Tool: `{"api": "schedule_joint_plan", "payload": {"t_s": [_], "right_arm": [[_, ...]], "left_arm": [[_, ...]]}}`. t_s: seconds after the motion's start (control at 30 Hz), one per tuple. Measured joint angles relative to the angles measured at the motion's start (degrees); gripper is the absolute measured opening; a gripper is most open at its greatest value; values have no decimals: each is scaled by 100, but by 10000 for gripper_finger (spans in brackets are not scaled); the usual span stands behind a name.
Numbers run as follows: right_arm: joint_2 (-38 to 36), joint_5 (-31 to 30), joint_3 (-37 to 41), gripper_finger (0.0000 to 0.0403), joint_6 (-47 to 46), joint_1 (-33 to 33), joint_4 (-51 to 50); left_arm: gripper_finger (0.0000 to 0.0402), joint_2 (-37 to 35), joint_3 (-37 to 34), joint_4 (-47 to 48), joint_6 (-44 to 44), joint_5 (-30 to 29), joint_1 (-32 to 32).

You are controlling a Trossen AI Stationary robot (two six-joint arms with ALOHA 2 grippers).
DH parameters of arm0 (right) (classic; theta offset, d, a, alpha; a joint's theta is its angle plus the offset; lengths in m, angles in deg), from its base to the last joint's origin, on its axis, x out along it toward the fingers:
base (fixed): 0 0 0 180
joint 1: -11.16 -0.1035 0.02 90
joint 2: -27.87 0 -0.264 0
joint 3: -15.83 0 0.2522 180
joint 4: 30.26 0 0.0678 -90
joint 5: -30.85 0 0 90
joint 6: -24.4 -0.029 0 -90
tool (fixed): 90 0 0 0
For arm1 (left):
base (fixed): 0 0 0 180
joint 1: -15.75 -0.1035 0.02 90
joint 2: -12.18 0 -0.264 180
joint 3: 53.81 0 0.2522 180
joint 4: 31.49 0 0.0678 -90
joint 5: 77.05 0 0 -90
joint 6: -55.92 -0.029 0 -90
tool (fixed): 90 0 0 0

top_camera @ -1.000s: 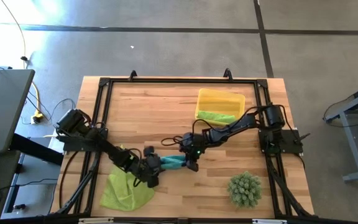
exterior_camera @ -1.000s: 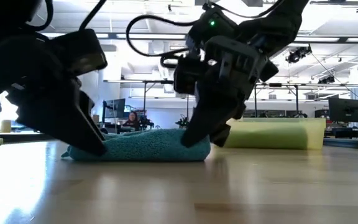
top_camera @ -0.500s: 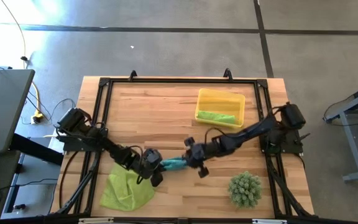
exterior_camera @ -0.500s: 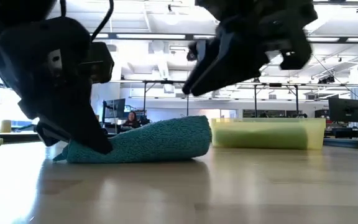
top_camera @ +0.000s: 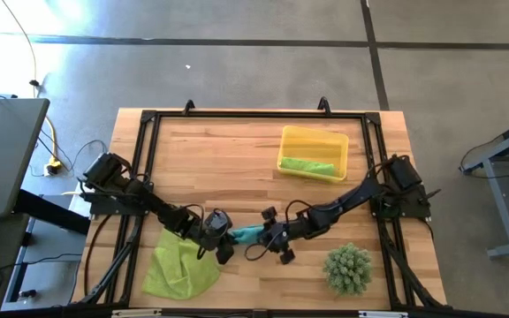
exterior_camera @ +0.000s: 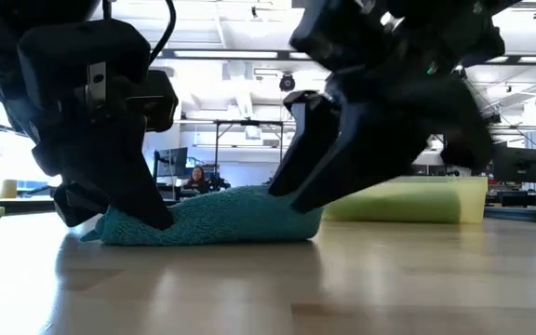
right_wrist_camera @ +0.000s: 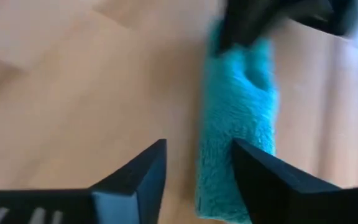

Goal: Roll microfiber towels into tight, uniform cylinder then place into a basket
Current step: Roll the blue microfiber towel

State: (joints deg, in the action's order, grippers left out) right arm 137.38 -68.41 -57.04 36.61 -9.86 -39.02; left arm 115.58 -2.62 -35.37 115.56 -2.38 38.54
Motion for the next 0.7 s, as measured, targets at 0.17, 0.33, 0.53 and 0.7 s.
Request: {"api": "schedule_joint_plan", "payload": {"t_s": [0.17,0.33,0.53,0.7], "right_arm": [[53,-681,-1,192,202,15,18],[53,-627,-2,193,220,25,-194],[53,-525,-4,183,-644,125,-767],[53,-359,-4,133,-1116,166,-906]], "left_arm": [[12,9,2,-42,-56,56,24],[12,5,2,-42,-214,74,9],[16,-126,0,2,-473,-126,20],[43,-216,-13,48,-524,-185,22]]}}
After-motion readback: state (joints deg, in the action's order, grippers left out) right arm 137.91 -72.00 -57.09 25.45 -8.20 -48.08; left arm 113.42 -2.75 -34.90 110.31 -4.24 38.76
